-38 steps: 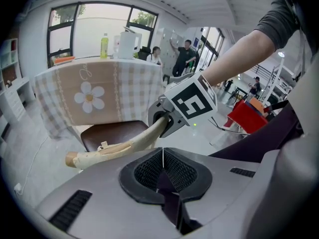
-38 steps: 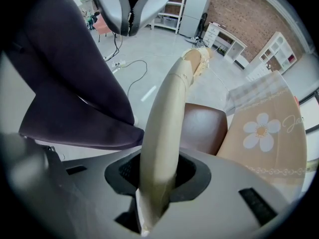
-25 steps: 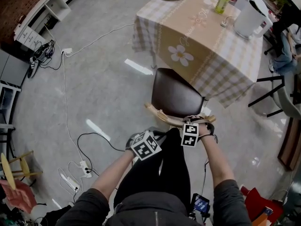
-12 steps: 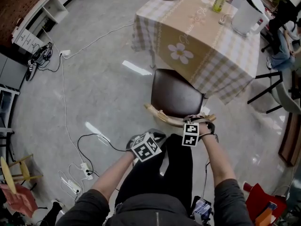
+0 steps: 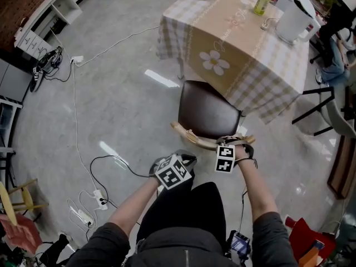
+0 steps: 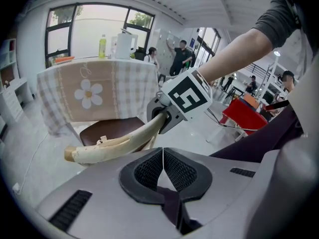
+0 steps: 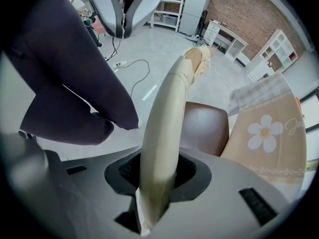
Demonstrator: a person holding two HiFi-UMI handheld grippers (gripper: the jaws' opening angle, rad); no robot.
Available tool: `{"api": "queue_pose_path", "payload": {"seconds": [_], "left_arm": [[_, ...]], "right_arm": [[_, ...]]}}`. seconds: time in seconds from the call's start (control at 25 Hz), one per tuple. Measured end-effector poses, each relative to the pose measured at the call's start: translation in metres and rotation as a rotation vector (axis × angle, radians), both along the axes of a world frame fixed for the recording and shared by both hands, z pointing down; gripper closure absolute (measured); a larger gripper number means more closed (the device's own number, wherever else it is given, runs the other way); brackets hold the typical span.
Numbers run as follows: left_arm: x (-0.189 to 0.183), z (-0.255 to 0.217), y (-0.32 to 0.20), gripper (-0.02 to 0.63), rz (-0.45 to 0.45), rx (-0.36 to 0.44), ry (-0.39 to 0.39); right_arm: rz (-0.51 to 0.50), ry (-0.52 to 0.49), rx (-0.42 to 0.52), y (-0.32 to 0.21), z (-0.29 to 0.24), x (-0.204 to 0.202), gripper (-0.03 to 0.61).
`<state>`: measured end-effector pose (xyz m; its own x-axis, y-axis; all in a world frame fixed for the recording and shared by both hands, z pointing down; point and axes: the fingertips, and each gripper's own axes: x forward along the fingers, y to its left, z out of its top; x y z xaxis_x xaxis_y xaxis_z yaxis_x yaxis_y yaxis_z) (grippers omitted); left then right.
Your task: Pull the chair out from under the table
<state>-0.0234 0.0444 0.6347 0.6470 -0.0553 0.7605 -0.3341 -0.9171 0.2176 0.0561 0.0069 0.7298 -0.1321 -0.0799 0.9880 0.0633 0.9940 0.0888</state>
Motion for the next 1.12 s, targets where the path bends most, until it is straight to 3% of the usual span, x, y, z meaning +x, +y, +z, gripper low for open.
{"api": "queue_pose_path", "payload": {"seconds": [1.12], "left_arm": [[0.004, 0.001, 0.028, 0.601, -0.03, 0.002, 0.011]], "right_arm": [[-0.001, 0.008, -0.021, 0.056, -0.001, -0.006, 0.476]]}}
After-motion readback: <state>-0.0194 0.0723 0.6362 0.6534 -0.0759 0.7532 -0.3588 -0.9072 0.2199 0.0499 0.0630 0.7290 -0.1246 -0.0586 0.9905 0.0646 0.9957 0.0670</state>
